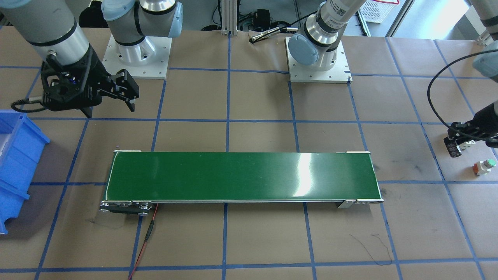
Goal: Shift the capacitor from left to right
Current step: 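Grasp the black capacitor with the left gripper and lift it, then carry the capacitor onto the belt with the left gripper while the right gripper lowers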
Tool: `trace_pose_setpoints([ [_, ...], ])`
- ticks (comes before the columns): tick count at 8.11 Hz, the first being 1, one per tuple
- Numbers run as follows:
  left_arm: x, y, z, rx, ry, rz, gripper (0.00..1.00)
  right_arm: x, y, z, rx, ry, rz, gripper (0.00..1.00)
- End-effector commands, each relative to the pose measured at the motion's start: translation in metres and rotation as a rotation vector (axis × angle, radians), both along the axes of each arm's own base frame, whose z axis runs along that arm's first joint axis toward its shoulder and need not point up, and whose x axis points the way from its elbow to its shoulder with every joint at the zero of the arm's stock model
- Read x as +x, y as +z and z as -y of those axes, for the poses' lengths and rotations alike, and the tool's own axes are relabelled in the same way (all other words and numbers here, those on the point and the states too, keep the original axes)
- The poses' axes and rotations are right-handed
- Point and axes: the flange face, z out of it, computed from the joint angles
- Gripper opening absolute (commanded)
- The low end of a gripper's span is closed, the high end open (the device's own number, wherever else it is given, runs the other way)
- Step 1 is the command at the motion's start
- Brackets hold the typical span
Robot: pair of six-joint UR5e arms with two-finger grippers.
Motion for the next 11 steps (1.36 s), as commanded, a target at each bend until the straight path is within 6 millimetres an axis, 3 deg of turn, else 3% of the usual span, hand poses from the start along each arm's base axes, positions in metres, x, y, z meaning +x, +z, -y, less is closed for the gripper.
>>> trace_pose_setpoints([
  [1,-0.101,0.058,0.024,0.021,0.028,0.002,0.00,0.009,-0.040,0.020,0.055,-0.007,0.103,1.00],
  [3,-0.218,0.073,0.058,0.018,0.006,0.030,0.00,0.008,-0.081,0.043,0.109,-0.038,0.103,1.00],
  [4,-0.265,0.073,0.068,0.021,0.043,0.037,0.00,0.007,-0.090,0.053,0.087,-0.039,0.105,1.00],
  [5,-0.296,0.072,0.071,0.025,0.054,0.045,0.00,0.007,-0.105,0.061,0.096,-0.040,0.106,1.00],
  [7,-0.305,0.052,0.078,0.048,0.040,0.032,0.00,0.006,-0.126,0.068,0.135,-0.074,0.103,1.00],
  [9,-0.314,0.014,0.102,0.036,0.023,-0.030,0.00,0.008,-0.143,0.068,0.180,-0.193,0.095,1.00],
  [11,-0.326,0.009,0.104,0.033,0.013,-0.026,0.00,0.011,-0.169,0.074,0.155,-0.195,0.137,1.00],
])
